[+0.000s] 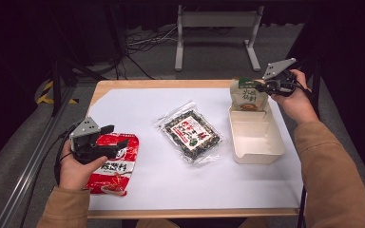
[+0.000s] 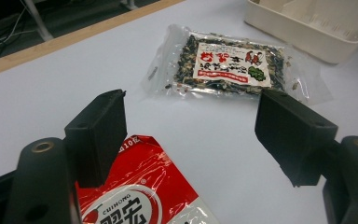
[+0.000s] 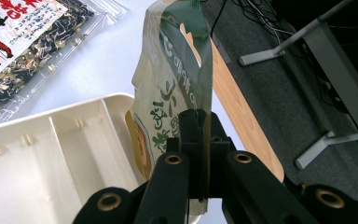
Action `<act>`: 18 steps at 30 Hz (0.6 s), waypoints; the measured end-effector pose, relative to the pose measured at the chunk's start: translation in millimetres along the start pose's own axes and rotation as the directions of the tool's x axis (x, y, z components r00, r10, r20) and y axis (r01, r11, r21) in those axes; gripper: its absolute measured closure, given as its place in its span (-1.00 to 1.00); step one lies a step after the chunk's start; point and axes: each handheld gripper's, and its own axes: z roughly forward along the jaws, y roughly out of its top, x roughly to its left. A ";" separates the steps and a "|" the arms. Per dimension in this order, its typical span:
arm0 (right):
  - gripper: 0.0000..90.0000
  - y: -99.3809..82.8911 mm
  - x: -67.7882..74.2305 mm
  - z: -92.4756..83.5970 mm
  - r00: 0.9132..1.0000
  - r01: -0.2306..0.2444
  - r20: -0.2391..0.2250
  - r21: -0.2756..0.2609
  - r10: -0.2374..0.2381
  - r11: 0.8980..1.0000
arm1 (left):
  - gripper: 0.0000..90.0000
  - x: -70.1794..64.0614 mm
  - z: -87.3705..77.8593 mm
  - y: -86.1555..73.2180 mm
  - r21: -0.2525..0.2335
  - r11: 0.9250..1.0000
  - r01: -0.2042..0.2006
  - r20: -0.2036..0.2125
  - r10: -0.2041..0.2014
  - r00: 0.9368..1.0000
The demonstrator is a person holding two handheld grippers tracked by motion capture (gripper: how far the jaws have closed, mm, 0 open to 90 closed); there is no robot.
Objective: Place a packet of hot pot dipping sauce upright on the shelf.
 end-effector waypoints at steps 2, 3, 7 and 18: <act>0.98 -1.2 0.1 0.6 1.000 0.000 -0.005 0.003 0.000 1.000 | -0.42 -0.1 0.3 0.0 -0.002 1.000 -0.003 0.003 0.003 1.000; 0.98 -3.4 0.9 2.4 1.000 -0.013 -0.008 0.000 0.013 1.000 | -0.42 -0.1 0.5 0.1 -0.004 1.000 -0.004 0.003 0.004 1.000; 0.97 -8.8 3.1 8.5 0.999 -0.038 -0.021 0.016 0.038 0.999 | -0.42 0.4 1.1 0.3 -0.005 1.000 -0.007 0.005 0.007 1.000; 0.63 -20.5 2.4 13.9 0.987 -0.159 -0.025 0.058 0.161 0.986 | -0.36 1.9 4.3 -0.6 0.014 1.000 -0.007 0.005 0.007 1.000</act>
